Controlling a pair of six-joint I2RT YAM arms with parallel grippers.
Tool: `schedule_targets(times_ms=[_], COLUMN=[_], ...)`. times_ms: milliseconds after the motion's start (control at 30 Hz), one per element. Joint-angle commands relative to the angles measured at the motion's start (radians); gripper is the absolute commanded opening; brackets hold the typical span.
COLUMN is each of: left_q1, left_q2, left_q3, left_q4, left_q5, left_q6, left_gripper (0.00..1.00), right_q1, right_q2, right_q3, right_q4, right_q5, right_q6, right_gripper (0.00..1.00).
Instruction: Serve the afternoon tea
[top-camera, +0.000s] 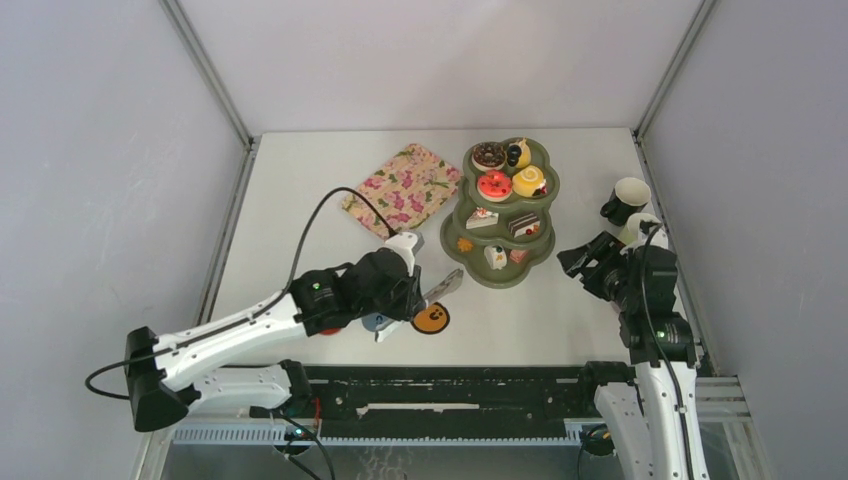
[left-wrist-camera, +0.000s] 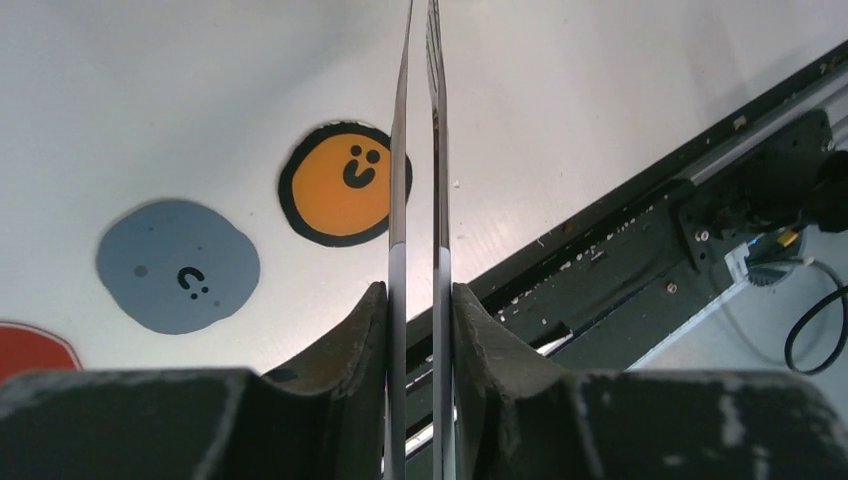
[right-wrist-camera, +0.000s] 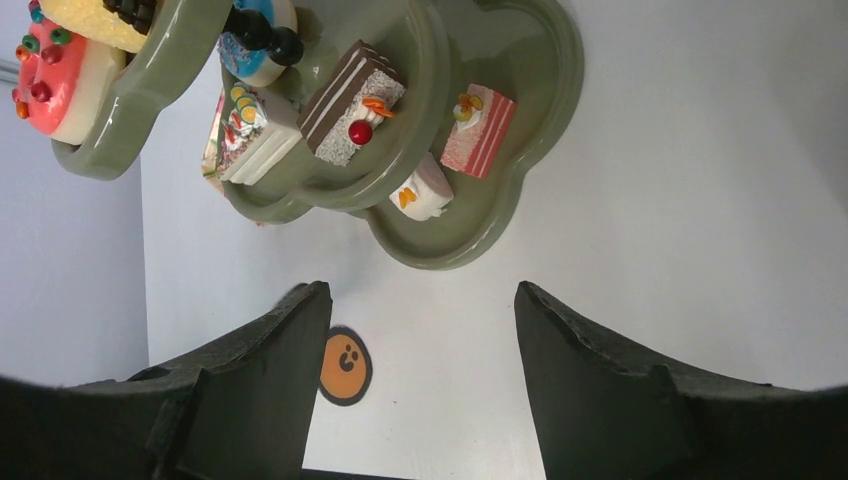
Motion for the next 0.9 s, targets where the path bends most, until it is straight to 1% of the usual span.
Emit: schedule_targets(times_ms=[0,100,233,367,533,733,867], left_q1=[0.007,0.032,0.061,0.079,0.127,0.26,0.41], left_q2=[-0.074,-0.093,-0.077,-0.073,-0.121,-0.163,-0.165], left_q3=[-0.005,-0.008,-0.007,0.018,0.023,0.064,0.134], left_q4=[0.006,0.011,0.02,-0.014,-0.041,-0.092,-0.124], left_q5=[-0.097,-0.115,-0.124,-0.142,-0.158,-0.211,-0.239], left_q6=[-0.032,-0.03,-0.017,0.0,0.01,0.076,0.146], left_gripper=[0.0,0.0,0.0,0.0,0.0,0.0,0.0], right_q1=[0.006,0.008,0.008,0.008,0.008,0.009,0.009], right_q2=[0.018,0.018,0.018,0.022,0.032,0.039,0.043], right_q3=[0.039,0.034,0.026,0.027,0.026,0.026,0.027], right_q4=[0.066,0.069,0.076,0.075,0.086,0.093,0.096], right_q5=[-0.012,-0.002,-0.003,0.005,0.002,0.001,-0.001], right_q6=[0.006,0.006,0.003,-0.008,-0.005,-0.003,-0.008], right_gripper=[0.76,0.76,0.76,0.76,0.76,0.76,0.76])
